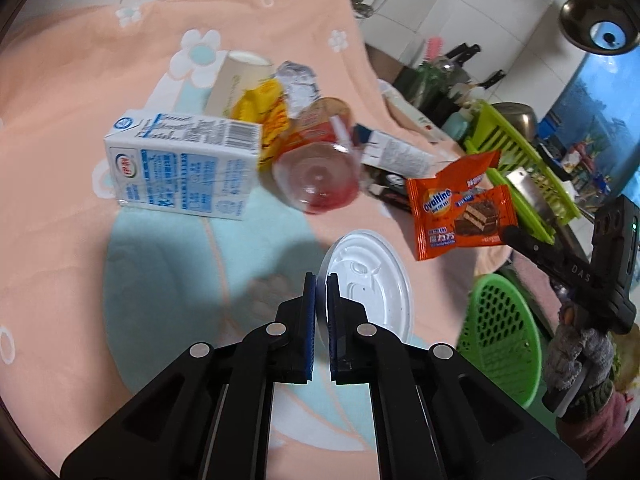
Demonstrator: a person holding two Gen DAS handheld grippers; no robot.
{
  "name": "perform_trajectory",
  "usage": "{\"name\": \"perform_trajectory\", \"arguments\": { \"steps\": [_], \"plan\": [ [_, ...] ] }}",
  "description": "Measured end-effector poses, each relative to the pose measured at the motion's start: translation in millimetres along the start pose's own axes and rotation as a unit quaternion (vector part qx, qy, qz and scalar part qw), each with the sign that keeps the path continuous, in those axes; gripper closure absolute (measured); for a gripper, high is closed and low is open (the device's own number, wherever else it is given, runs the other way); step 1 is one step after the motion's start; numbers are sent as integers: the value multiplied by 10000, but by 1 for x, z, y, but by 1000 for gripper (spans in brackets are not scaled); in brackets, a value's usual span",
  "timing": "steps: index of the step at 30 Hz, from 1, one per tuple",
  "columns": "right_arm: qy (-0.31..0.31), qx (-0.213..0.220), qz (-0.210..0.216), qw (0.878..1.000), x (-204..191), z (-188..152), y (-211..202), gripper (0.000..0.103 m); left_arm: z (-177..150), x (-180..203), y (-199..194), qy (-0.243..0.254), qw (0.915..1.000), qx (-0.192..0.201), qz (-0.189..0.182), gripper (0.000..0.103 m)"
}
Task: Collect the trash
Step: 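Drop the Ovaltine wrapper into the basket with the right tool while the left tool drops the lid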
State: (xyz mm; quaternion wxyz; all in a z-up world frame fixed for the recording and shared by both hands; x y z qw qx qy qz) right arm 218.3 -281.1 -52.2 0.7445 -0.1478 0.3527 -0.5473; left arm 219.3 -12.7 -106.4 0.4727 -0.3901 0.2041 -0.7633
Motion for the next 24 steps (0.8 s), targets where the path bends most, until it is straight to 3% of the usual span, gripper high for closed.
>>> {"name": "perform_trajectory", "arguments": {
  "steps": [10, 17, 24],
  "plan": [
    [-129, 278, -392, 9988, 28, -24, -82, 102, -8, 55, -13, 263, 9981, 48, -557, 99],
    [23, 170, -1220, 9924, 87, -62, -128, 102, -15, 107, -5, 570, 9936, -49, -972, 99],
    [289, -111, -1898, 9813, 139, -99, -143, 102, -36, 166, 20, 920, 9860, -379, -1337, 99]
  ]
}}
Point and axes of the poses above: each gripper's, at about its wrist camera, not at the fingertips, and y roughly the way its jaws point, x to its right, z to its top, the point moved 6 cm from there along y, roughly the way its jaws point
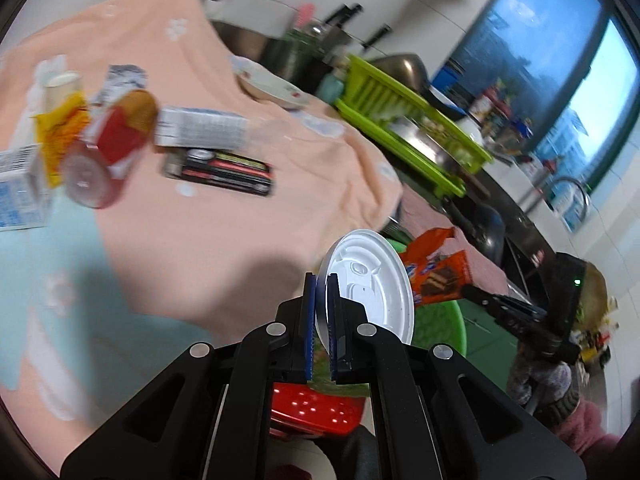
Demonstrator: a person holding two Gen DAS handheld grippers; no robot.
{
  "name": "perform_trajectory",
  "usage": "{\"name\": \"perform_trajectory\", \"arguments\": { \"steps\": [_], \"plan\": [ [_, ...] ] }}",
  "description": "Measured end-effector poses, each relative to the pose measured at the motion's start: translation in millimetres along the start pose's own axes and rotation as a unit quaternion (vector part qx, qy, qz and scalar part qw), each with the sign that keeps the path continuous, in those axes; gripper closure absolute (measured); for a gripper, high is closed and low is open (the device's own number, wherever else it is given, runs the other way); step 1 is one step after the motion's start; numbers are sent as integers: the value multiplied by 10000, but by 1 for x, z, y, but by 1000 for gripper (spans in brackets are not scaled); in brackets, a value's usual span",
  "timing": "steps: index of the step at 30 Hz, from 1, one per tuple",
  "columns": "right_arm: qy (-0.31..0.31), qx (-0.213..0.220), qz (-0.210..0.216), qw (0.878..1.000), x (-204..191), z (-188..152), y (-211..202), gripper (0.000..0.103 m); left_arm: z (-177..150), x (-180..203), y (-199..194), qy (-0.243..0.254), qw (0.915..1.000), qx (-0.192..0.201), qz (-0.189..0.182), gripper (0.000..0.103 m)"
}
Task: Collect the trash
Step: 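Drop the Ovaltine wrapper into the basket with the right tool while the left tool drops the lid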
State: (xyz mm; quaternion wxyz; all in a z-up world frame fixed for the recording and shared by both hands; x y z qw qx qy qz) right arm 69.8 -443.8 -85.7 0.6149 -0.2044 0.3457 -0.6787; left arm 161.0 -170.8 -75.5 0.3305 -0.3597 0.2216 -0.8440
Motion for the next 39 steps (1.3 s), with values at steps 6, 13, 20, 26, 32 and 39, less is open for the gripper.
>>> {"name": "perform_trajectory", "arguments": {
  "steps": [6, 13, 20, 26, 32, 39],
  "plan": [
    [168, -183, -320, 9992, 29, -22, 4, 98, -13, 38, 35, 292, 9988, -339, -206, 99],
    [369, -177, -373, 9985, 44, -30, -2, 90, -31, 61, 72, 508, 9961, -692, -183, 99],
    [353, -27, -306, 9989, 44, -27, -15, 76, -47, 70, 99, 540, 9936, -971, -197, 98],
    [250, 111, -220, 9994, 34, -21, -23, 68, -61, 73, 113, 533, 9911, -1187, -266, 95],
    [150, 130, -154, 9997, 23, -15, -23, 63, -62, 69, 109, 486, 9913, -1192, -291, 89],
    [-56, 108, -23, 9999, 3, -3, -17, 52, -47, 52, 84, 372, 9946, -955, -147, 74]
  ]
}}
Point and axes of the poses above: each gripper's, at about its wrist camera, not at the fingertips, and y roughly the way its jaws point, x to its right, z to its top, the point moved 6 cm from there along y, roughly the way its jaws point
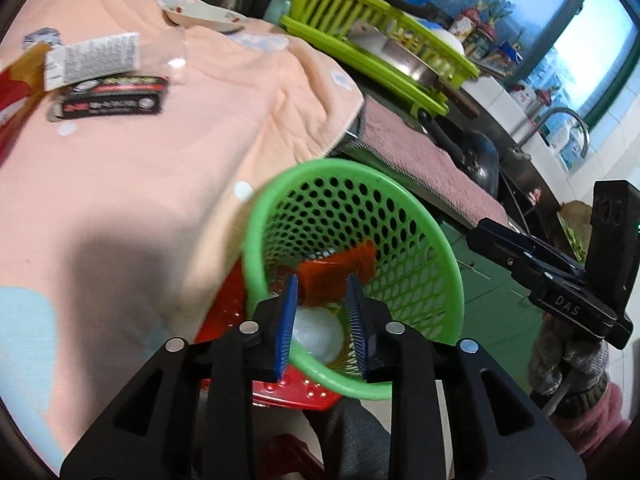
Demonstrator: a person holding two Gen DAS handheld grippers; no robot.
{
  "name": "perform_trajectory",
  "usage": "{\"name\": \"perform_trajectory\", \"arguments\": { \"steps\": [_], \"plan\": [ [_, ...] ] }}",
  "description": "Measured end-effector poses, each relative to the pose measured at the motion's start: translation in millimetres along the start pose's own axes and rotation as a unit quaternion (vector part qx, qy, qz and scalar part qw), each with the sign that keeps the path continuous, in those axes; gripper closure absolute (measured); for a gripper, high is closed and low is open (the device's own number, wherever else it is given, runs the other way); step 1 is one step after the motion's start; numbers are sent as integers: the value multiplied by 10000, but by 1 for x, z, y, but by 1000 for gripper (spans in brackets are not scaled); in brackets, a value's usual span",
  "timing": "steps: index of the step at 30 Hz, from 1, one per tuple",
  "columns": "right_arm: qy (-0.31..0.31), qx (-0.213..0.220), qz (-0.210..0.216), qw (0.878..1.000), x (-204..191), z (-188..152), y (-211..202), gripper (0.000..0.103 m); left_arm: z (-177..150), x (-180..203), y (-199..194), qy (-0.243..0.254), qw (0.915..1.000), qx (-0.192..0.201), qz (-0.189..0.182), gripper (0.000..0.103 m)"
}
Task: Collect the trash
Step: 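Reach both tools back toward the remaining items on the towel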
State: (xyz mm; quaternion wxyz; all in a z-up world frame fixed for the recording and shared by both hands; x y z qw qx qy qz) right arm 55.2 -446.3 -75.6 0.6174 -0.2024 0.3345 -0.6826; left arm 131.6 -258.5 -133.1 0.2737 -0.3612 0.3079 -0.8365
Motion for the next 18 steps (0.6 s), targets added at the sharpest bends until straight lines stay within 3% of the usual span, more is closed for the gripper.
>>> {"name": "perform_trajectory", "arguments": {
  "steps": [6, 18],
  "plan": [
    [-226, -22, 209, 9995, -27, 17, 12, 47, 10, -27, -34, -175, 9989, 308, 312, 59],
    [-717, -20, 542, 9960, -97, 64, 54, 41, 20, -106, -106, -771, 9880, 900, 990, 49]
  ]
}}
Point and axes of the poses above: each gripper's, at about its wrist camera, not at the fingertips, and y roughly the way its jaws point, x to its right, z to its top, the point moved 6 cm from there along y, roughly the way its jaws point
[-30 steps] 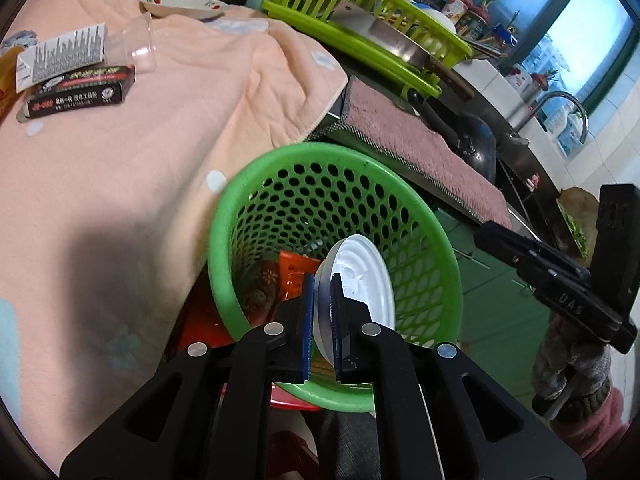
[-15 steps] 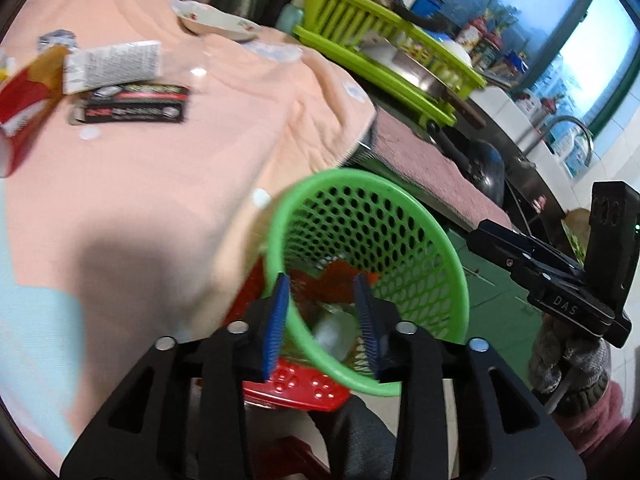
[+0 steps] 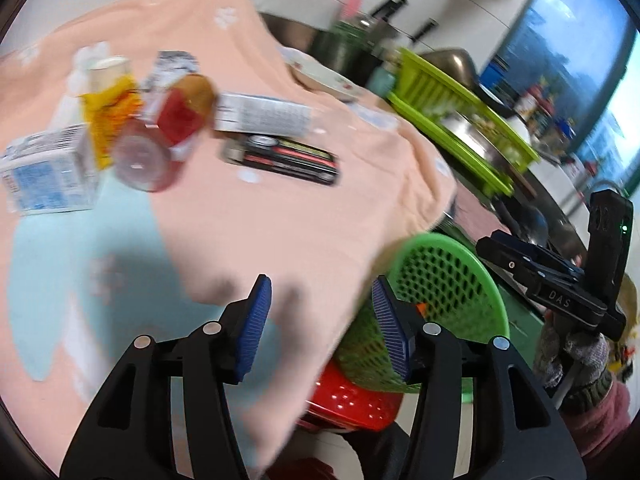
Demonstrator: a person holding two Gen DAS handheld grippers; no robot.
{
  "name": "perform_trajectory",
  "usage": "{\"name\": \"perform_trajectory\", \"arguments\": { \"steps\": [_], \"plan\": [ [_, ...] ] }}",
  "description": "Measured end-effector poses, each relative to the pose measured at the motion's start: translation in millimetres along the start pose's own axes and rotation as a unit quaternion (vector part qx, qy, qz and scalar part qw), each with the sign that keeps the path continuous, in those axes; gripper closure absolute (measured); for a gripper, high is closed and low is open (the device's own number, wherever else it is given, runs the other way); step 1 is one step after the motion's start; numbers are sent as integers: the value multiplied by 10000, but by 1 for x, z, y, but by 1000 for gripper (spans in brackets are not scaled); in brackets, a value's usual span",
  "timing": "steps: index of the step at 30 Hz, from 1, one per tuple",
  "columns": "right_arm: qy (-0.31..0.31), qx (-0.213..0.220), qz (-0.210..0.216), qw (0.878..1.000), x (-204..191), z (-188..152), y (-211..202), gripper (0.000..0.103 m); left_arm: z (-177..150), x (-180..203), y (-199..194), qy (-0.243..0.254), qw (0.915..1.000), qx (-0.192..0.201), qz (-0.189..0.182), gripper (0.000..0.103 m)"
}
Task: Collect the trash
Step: 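Reach both tools back toward the remaining items on the towel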
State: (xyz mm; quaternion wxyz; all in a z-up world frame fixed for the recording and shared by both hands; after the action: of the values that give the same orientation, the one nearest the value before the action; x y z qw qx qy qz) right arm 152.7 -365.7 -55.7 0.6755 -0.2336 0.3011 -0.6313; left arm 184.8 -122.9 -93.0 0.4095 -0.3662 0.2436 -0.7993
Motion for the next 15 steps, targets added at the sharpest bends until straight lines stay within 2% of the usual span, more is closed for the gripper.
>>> {"name": "perform_trajectory", "arguments": {
  "steps": [8, 15],
  "plan": [
    [-228, 13, 46, 9997, -33, 47, 46, 38, 12, -58, -35, -388, 9980, 337, 360, 45],
    [-288, -67, -11, 9996, -49, 76, 92, 38, 13, -89, -52, -608, 9955, 473, 553, 44]
  ]
}}
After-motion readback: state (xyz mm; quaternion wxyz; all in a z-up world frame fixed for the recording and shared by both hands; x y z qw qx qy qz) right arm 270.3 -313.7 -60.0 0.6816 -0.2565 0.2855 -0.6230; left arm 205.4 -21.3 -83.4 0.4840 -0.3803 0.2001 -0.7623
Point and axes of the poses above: each gripper's, at about its wrist camera, not at the fingertips, and y roughly the way its jaws point, x to its right, z to its top, the point moved 6 cm from there along y, roughly the way its jaws point
